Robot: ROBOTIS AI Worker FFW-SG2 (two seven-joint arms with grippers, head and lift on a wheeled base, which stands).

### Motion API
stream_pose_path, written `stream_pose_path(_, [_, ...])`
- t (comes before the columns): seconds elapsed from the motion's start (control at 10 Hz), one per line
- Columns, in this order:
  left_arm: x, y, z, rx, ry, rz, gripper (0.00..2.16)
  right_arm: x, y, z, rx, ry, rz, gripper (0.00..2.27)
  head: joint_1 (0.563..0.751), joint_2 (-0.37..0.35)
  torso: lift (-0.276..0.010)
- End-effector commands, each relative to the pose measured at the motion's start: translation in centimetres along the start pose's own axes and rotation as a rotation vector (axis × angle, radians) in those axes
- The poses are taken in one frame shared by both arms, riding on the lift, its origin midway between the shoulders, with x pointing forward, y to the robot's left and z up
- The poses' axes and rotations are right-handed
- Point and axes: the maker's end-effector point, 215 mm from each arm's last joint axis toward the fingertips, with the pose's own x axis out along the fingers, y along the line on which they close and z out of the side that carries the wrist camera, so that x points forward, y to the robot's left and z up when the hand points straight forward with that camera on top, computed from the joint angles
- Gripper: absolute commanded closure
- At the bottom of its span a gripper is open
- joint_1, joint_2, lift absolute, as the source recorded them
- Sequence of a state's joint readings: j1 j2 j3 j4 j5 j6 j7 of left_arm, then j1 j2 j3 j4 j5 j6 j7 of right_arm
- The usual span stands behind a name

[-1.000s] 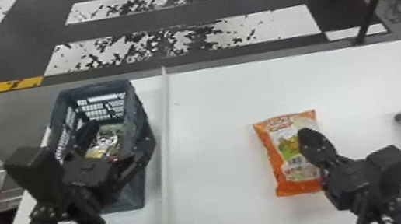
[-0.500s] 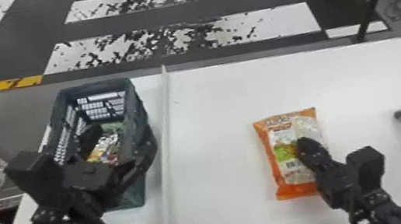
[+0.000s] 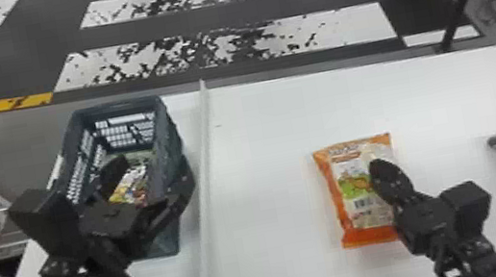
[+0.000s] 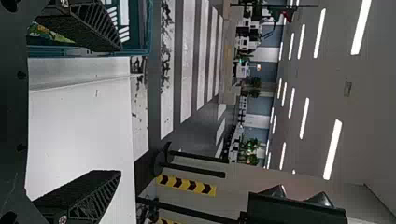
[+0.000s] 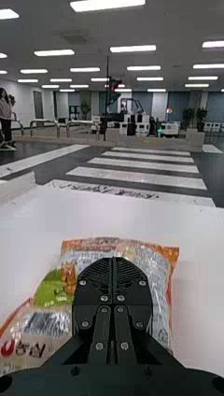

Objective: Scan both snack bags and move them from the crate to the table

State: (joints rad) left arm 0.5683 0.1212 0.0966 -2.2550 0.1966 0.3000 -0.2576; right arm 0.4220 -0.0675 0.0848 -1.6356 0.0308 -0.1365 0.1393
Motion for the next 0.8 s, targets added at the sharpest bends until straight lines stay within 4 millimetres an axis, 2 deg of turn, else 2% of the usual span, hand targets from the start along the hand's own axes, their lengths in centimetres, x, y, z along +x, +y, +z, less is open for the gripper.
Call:
stream_pose_path(0.0, [0.0,0.0,0.0,-0.001,-0.001,0.000,0.06,-1.0,1.7,4.2,-0.011,-0.070,0.023,2.26,0.695,0.067,-0.088])
stream_pose_path(0.1, [0.0,-0.1,0.0,-0.002,-0.001,-0.006,0.06,-0.9,4.1,4.5,-0.038,-0.067,0.064,2.26,0.695,0.071,-0.088])
stream_pose_path(0.3, [0.0,-0.1,-0.3,-0.002,0.007,-0.010,0.06,0.1,8.9,2.3,-0.082,0.002,0.147,2.26,0.695,0.111,-0.088])
stream_pose_path(0.4, [0.0,-0.1,-0.3,-0.002,0.007,-0.012,0.06,1.0,10.9,0.9,-0.125,0.048,0.172,2.26,0.695,0.164,-0.088])
stream_pose_path(0.5, [0.1,0.0,-0.3,-0.001,0.007,-0.016,0.06,1.9,11.5,-0.5,-0.177,0.096,0.172,2.26,0.695,0.181,-0.088])
stream_pose_path(0.7, [0.3,0.1,-0.7,-0.004,0.015,-0.022,0.06,2.8,11.4,-3.5,-0.316,0.237,0.130,2.26,0.695,0.216,-0.088])
